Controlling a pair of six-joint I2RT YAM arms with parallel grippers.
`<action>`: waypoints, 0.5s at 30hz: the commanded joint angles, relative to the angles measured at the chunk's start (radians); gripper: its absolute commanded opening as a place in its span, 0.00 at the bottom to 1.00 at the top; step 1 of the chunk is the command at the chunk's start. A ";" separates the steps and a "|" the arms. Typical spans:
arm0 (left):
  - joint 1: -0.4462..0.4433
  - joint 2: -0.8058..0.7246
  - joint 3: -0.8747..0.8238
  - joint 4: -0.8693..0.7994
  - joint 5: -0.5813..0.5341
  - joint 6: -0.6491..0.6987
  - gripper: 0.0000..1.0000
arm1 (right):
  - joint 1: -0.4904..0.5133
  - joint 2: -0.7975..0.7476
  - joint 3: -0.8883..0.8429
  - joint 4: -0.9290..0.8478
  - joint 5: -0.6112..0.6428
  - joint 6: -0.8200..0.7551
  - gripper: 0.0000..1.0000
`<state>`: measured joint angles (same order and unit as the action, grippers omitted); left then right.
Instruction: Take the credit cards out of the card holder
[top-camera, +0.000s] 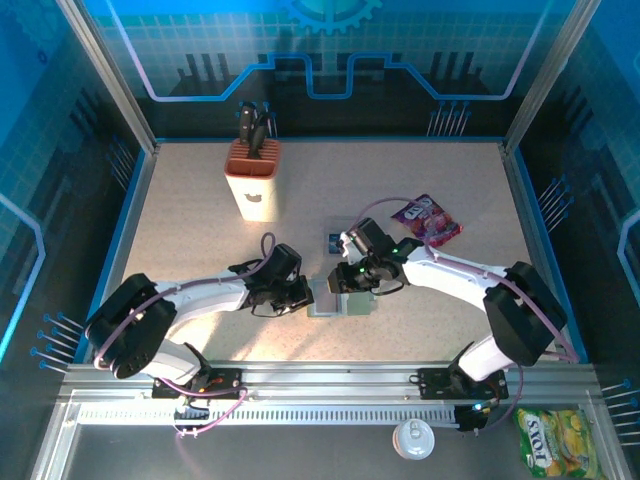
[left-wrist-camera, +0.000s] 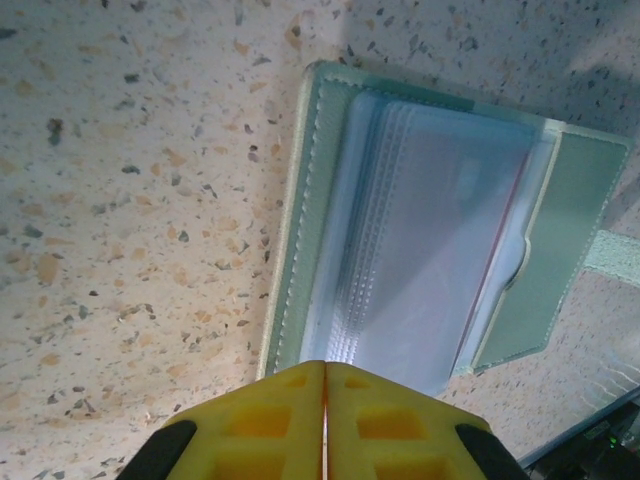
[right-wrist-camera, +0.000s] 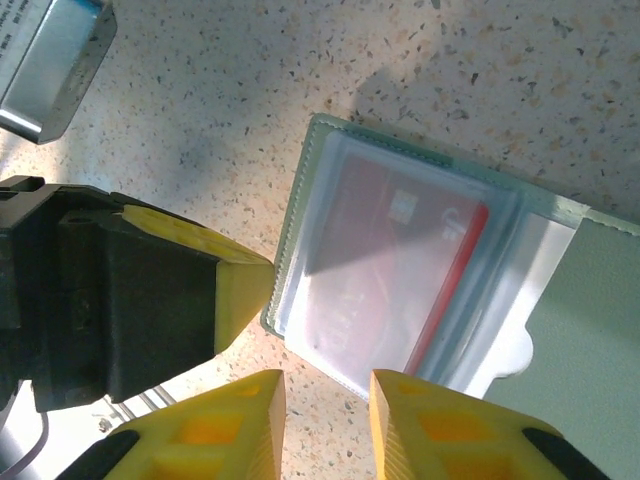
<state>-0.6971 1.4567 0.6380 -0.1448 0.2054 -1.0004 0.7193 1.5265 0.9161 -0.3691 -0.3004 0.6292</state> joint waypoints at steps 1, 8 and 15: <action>-0.008 0.019 -0.011 0.001 -0.014 -0.012 0.09 | 0.009 0.016 0.036 -0.022 -0.022 0.007 0.30; -0.008 0.034 -0.017 -0.003 -0.021 -0.009 0.09 | 0.008 0.036 0.043 -0.021 -0.026 0.008 0.32; -0.008 0.003 -0.023 0.003 -0.030 -0.010 0.09 | 0.009 0.053 0.051 -0.017 -0.035 0.009 0.32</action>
<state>-0.6971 1.4765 0.6353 -0.1432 0.1967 -1.0004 0.7193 1.5623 0.9390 -0.3740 -0.3164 0.6292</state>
